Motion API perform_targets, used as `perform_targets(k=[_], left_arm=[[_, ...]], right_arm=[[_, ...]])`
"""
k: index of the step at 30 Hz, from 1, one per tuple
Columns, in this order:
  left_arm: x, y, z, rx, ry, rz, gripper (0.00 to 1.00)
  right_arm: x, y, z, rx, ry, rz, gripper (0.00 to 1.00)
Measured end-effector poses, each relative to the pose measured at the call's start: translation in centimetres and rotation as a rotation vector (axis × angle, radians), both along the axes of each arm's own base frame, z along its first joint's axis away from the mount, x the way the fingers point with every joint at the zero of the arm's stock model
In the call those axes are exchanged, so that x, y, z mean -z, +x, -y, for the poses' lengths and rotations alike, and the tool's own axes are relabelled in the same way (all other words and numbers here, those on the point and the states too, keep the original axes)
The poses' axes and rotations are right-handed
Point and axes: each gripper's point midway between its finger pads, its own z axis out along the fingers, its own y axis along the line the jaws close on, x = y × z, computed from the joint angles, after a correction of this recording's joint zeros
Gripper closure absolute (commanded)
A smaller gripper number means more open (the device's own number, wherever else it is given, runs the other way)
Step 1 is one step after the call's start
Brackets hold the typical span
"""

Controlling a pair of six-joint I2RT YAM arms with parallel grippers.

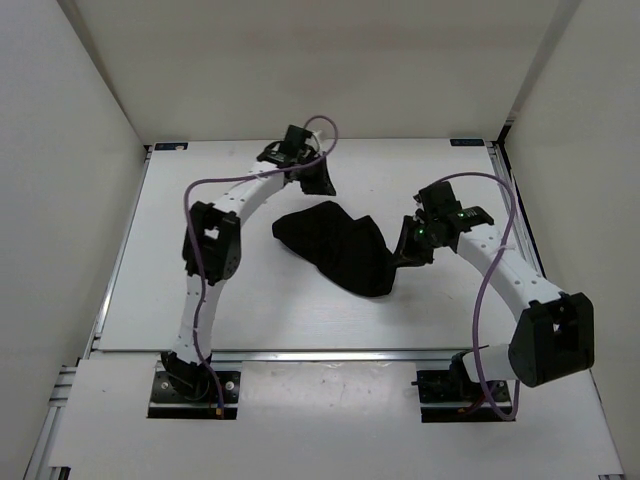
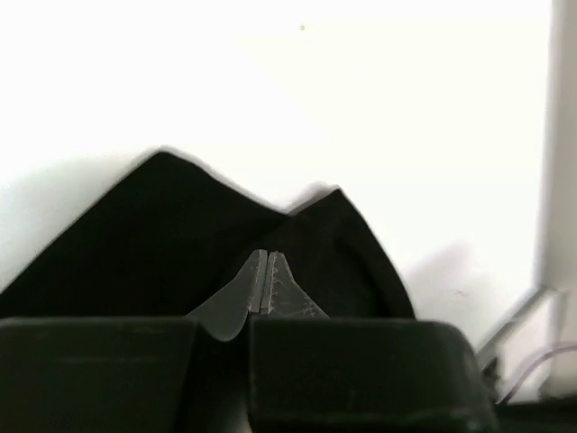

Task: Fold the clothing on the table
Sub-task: Flatten the skirt out

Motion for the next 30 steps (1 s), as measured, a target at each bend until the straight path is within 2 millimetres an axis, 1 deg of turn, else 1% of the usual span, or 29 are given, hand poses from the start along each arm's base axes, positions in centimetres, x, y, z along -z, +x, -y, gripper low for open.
perform_targets(k=[1, 2, 4, 5, 6, 7, 8, 9, 11, 12, 14, 16, 17, 19, 20, 22, 24, 26, 30], left_arm=[[-1.4, 0.1, -0.6, -0.007, -0.044, 0.019, 1.00], [-2.9, -0.2, -1.8, -0.022, -0.079, 0.030, 1.00], [-5.5, -2.1, -4.4, -0.049, -0.145, 0.048, 1.00], [-6.5, -3.6, -5.6, -0.060, -0.166, 0.048, 1.00], [-7.4, -5.4, -6.5, -0.065, -0.186, 0.051, 1.00], [-8.1, -7.0, -7.2, -0.065, -0.200, 0.061, 0.94], [-8.5, -8.7, -7.7, -0.060, -0.207, 0.068, 0.90], [-8.5, -10.4, -8.1, -0.054, -0.207, 0.069, 0.81], [-7.5, -12.7, -8.3, -0.036, -0.191, 0.053, 0.68], [-6.6, -13.4, -8.4, -0.029, -0.176, 0.038, 0.67], [-4.3, -14.3, -8.3, -0.021, -0.134, -0.011, 0.66], [-1.5, -15.2, -8.3, -0.013, -0.075, -0.067, 0.66], [-0.5, -15.6, -8.2, -0.008, -0.052, -0.089, 0.67], [1.0, -16.4, -8.4, -0.003, -0.017, -0.128, 0.67], [1.4, -16.9, -8.4, 0.000, -0.008, -0.141, 0.67], [1.8, -17.5, -8.5, 0.009, 0.000, -0.155, 0.67], [2.1, -18.0, -8.6, 0.011, 0.008, -0.166, 0.67], [2.3, -18.4, -8.9, 0.009, 0.015, -0.176, 0.67], [2.5, -18.5, -9.7, -0.003, 0.020, -0.184, 0.67]], right_arm=[[0.2, 0.2, -0.2, -0.003, -0.002, -0.005, 0.76], [0.4, 0.4, -0.5, -0.010, -0.003, -0.008, 0.76], [0.5, 0.6, -1.0, -0.026, -0.003, -0.010, 0.75], [0.5, 0.7, -1.2, -0.032, -0.002, -0.011, 0.75], [0.5, 0.7, -1.4, -0.037, -0.001, -0.011, 0.73], [0.5, 0.8, -1.6, -0.043, 0.002, -0.011, 0.69], [0.6, 0.8, -1.8, -0.048, 0.004, -0.013, 0.64], [0.6, 0.9, -1.9, -0.052, 0.007, -0.016, 0.60], [0.6, 1.5, -2.2, -0.062, 0.007, -0.023, 0.60], [0.5, 2.1, -2.3, -0.069, 0.003, -0.021, 0.59], [0.1, 4.2, -2.8, -0.083, -0.004, 0.003, 0.60], [-0.4, 6.8, -3.3, -0.098, -0.012, 0.038, 0.60], [-0.6, 8.4, -3.6, -0.104, -0.014, 0.062, 0.60], [-0.4, 11.2, -3.9, -0.109, -0.020, 0.095, 0.62], [-0.1, 12.7, -3.9, -0.109, -0.024, 0.111, 0.62], [0.8, 14.9, -3.7, -0.102, -0.031, 0.120, 0.63], [2.0, 16.5, -3.4, -0.095, -0.038, 0.116, 0.64], [3.4, 17.3, -3.1, -0.089, -0.042, 0.101, 0.63], [5.2, 17.6, -3.1, -0.088, -0.038, 0.067, 0.63]])
